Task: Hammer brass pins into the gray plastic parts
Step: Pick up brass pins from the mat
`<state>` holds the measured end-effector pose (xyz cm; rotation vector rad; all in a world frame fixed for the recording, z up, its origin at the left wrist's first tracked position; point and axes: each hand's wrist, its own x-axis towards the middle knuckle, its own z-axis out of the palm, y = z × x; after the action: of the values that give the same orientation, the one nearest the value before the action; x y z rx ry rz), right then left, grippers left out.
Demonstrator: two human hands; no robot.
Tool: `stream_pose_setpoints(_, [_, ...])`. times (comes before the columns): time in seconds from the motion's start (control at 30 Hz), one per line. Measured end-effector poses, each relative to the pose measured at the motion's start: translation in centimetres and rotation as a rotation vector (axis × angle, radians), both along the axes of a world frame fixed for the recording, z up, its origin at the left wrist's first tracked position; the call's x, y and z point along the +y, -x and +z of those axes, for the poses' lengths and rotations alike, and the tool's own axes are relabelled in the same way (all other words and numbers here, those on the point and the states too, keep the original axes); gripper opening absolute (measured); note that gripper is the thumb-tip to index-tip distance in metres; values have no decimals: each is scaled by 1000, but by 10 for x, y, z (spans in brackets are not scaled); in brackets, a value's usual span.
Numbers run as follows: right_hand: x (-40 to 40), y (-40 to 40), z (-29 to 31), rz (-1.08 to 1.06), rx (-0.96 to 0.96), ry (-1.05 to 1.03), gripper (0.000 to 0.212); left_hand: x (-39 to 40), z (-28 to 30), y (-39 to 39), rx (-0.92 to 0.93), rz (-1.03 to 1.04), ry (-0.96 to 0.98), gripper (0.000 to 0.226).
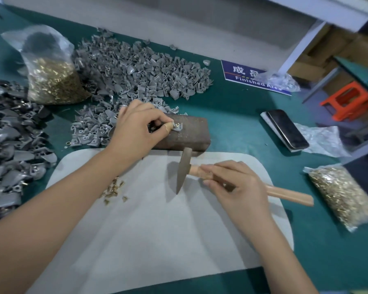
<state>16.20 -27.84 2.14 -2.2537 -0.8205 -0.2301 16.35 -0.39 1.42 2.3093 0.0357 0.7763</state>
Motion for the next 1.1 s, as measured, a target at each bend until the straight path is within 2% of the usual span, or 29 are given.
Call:
stream_pose_setpoints(0.1, [2,6,-5,-3,17,67,33,-1,2,2,18,10,-38,9])
stream_pose_setpoints(0.2, [8,7,-3,-28,14,99,22,-1,4,4,31,10,-44,9])
stream_pose_setpoints(0.27, [16,4,2,-23,76,-2,16,2,13,7,68,-17,-48,8])
stream_pose_setpoints(0.33, [29,-2,12,-3,127,-85,20,8,26,12,100,-42,-55,7])
stream_pose_setpoints(0.43, [59,-10,33,48,165,-163,28,19,44,29,66,-40,-55,6])
stream_pose_setpoints(0.53, [95,-8,49,124,189,-258,26,32,52,58,25,-3,-93,6])
stream_pose_setpoints(0.7, [170,9,53,310,106,-171,7,71,48,121,29,117,-108,3])
stream_pose_setpoints(0.87, [247,42,41,489,145,-85,10,123,41,185,90,266,-78,10])
stream_pose_setpoints(1.1, [319,76,38,597,135,26,12,173,43,238,219,461,-102,19])
